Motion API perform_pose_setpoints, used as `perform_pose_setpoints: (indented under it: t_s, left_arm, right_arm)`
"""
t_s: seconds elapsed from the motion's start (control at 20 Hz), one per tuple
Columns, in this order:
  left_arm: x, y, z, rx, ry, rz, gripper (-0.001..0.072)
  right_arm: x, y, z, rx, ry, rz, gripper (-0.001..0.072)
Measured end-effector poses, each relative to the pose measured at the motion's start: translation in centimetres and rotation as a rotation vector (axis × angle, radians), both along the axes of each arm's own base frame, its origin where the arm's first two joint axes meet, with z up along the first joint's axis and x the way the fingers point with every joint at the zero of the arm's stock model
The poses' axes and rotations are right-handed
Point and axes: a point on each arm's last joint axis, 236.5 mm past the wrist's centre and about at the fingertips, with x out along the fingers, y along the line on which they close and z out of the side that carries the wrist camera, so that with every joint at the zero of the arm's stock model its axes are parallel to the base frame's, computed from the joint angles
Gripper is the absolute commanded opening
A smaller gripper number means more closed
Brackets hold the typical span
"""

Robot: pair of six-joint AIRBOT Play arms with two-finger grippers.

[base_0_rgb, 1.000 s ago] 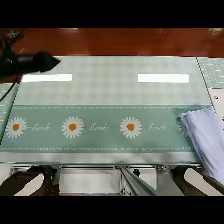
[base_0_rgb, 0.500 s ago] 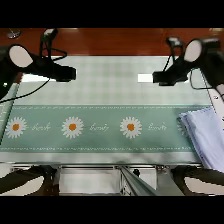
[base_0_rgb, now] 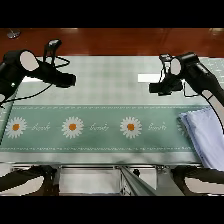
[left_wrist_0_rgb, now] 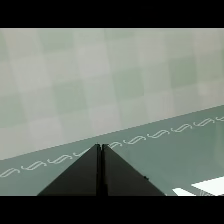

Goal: Fold the shirts.

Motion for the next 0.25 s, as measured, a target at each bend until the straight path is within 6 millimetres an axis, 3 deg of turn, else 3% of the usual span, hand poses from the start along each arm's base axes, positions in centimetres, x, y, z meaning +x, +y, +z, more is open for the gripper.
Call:
perform_pose_setpoints:
  t_s: [0.25]
  left_arm:
    - [0.02,0.06,-0.08,0.003,0.001,0.001,0.002]
  right_arm:
    - [-0.04,-0.11,-0.1,-0.005,0.0,-0.002,0.0026]
